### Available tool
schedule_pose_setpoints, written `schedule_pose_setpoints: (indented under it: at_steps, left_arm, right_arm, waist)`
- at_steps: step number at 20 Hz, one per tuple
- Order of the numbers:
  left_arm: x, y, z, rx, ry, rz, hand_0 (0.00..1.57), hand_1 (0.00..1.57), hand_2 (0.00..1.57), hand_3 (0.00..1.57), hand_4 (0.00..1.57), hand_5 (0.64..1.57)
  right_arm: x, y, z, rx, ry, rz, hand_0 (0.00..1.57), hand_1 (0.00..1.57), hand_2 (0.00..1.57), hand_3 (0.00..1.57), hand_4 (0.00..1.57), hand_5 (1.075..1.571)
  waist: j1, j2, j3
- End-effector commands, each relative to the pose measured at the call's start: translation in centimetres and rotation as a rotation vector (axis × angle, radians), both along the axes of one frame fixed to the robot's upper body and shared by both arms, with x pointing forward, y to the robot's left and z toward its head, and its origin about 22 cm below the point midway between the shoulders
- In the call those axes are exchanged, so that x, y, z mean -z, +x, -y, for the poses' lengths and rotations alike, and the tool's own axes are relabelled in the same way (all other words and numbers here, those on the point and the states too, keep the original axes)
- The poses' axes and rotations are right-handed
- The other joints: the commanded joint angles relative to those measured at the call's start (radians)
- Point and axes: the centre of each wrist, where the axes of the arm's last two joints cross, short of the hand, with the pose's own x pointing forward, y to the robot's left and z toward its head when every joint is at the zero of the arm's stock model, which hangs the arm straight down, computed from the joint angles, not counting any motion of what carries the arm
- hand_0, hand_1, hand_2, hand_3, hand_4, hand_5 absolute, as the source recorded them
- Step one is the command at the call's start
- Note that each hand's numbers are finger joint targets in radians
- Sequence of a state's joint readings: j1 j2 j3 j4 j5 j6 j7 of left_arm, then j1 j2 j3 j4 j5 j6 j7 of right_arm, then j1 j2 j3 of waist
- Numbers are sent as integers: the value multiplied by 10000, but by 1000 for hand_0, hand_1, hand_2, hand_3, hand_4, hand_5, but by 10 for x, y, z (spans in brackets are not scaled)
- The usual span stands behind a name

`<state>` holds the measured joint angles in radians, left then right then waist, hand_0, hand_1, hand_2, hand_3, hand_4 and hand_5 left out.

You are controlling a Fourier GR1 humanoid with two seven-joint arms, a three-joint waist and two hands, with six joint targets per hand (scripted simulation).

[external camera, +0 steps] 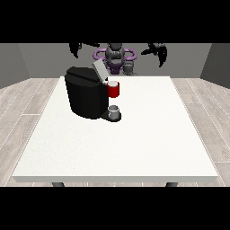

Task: Insert the coffee pod into the coffee machine and close the lid

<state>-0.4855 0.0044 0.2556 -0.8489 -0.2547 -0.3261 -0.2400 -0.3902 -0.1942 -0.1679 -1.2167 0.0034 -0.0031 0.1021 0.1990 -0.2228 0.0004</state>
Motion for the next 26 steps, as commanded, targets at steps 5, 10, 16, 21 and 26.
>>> schedule_pose_setpoints:
  at_steps: [5, 10, 16, 21, 26]
  left_arm:
    - [-21, -11, 12, 129, -103, 838, 0, 0, 0, 0, 356, 1571]
    - [-37, -17, -12, -373, 203, 1173, 0, 0, 0, 0, 323, 1571]
    - [-51, -24, 1, -646, -314, 2203, 0, 0, 0, 0, 349, 1571]
    - [-57, -45, -34, -720, 53, 2016, 0, 0, 0, 0, 377, 1571]
    - [-68, -39, -45, -1476, 157, 2292, 0, 0, 0, 0, 368, 1571]
  right_arm:
    - [-4, 21, 15, 608, 1042, -72, 0, 0, 0, 0, 176, 1571]
    - [-34, 41, -11, -280, 786, -88, 0, 0, 0, 0, 0, 1571]
    - [-24, 47, -35, -1072, 824, 649, 0, 0, 0, 0, 0, 1571]
    - [-24, 52, -37, -1075, 607, 265, 0, 0, 0, 0, 0, 1571]
    - [-33, 56, -60, -1933, 444, 896, 0, 0, 0, 0, 79, 1571]
  waist:
    - [449, 990, 1]
    - [114, 1393, -2]
    - [-88, 2283, -2]
    - [124, 2127, -2]
    - [-524, 2561, -3]
